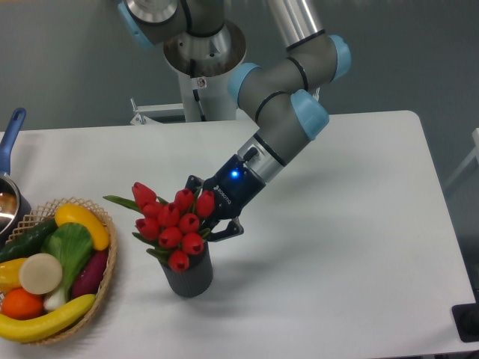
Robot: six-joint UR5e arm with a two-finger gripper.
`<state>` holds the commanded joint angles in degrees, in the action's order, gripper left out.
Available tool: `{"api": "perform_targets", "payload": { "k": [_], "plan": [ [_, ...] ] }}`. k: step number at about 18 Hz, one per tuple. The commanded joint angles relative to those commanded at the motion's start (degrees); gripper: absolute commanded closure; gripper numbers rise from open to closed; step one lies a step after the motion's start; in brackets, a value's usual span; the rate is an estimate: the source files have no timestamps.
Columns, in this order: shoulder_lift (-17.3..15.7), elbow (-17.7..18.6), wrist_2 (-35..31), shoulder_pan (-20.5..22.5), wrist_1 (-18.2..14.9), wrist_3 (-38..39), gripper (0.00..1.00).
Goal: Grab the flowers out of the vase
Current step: 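Lift the gripped tulips straight up out of the grey vase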
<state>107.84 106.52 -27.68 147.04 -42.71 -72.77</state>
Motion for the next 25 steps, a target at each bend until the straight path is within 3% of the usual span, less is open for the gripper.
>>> {"api": "perform_targets", "payload": {
  "k": [8, 15, 25],
  "plan": [
    [-2.11, -0.35, 0.09, -0.09, -0.09, 4.12, 0.64],
    [-5.97, -1.58, 0.09, 0.0, -0.09, 10.36, 0.64],
    [-8.88, -5.71, 0.0, 0.09, -0.09, 21.26, 0.64]
  ]
}}
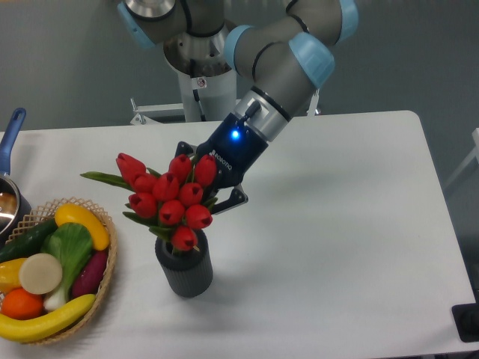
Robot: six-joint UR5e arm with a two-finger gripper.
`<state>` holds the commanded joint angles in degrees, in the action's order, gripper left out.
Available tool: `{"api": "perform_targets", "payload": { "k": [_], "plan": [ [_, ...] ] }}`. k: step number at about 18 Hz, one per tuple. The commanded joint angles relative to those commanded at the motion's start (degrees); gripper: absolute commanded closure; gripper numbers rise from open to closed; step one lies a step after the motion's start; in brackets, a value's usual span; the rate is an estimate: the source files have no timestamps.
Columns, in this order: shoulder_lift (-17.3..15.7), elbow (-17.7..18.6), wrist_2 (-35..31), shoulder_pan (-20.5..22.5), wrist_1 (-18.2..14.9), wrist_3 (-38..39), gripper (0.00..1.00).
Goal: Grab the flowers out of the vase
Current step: 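Lift the gripped tulips straight up out of the grey vase, then carry the tulip bunch up and away from the vase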
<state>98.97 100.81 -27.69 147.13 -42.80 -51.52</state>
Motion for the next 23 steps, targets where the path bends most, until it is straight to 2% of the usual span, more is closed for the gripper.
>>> {"api": "perform_targets", "payload": {
  "k": [4, 10, 16, 19, 23],
  "plan": [
    [-1.84, -1.5, -0.26, 0.09, -0.17, 4.31, 0.64],
    [-4.39, -1.41, -0.18, 0.79, -0.62, 5.46, 0.64],
    [-4.84, -1.5, -0.26, 2.19, -0.53, 7.22, 0.64],
    [-4.84, -1.41, -0.35, 5.52, -0.53, 7.04, 0.64],
    [-4.4, -1.32, -0.26, 12.73, -0.35, 5.73, 0.64]
  ]
}}
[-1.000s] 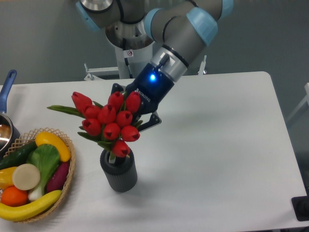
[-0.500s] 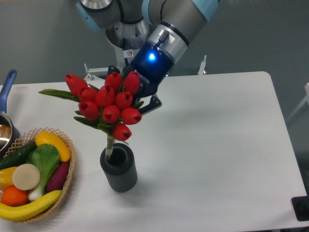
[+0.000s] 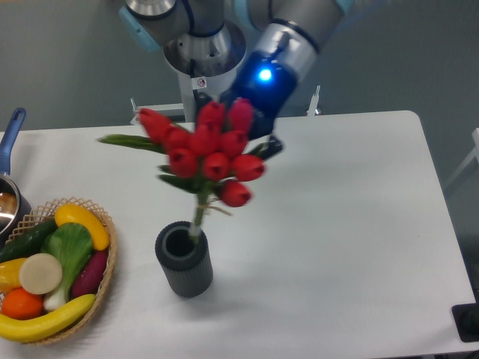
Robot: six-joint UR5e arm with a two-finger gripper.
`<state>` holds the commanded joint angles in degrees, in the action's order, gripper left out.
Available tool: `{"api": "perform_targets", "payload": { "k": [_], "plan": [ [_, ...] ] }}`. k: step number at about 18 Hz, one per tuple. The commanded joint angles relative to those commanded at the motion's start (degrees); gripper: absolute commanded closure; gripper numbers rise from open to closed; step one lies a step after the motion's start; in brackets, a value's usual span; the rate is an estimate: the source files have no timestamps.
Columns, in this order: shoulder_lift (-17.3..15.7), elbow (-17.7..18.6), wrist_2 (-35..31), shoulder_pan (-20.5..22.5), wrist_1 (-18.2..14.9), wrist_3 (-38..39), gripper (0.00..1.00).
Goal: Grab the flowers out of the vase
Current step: 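Carry the tulip bunch up and away from the vase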
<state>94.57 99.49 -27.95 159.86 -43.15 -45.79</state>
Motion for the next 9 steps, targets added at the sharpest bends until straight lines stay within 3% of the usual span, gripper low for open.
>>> {"api": "perform_targets", "payload": {
  "k": [4, 9],
  "plan": [
    [1.23, 0.0, 0.09, 3.7, 0.09, -4.3, 0.64],
    [2.81, 0.0, -0.09, 4.85, 0.18, -8.87, 0.64]
  ]
}}
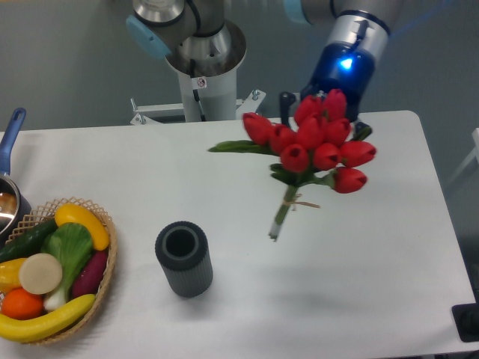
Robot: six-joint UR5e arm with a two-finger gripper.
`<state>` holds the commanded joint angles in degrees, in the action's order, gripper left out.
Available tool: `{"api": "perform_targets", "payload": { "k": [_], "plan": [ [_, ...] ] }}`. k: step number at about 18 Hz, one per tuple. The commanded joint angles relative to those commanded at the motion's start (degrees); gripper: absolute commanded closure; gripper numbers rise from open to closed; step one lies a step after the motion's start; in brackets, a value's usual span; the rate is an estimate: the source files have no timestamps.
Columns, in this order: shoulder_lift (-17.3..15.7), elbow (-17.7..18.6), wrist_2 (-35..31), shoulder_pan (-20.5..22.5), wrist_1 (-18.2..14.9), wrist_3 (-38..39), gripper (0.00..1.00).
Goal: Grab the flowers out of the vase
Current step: 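Carry the tulip bunch up and away from the vase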
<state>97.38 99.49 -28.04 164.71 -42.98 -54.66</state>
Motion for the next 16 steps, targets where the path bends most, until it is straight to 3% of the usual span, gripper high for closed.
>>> {"api": "perform_targets", "payload": {
  "k": [16],
  "plan": [
    [-0.26, 1.05, 0.0, 0.88, 0.0, -0.45, 0.64]
  ]
}}
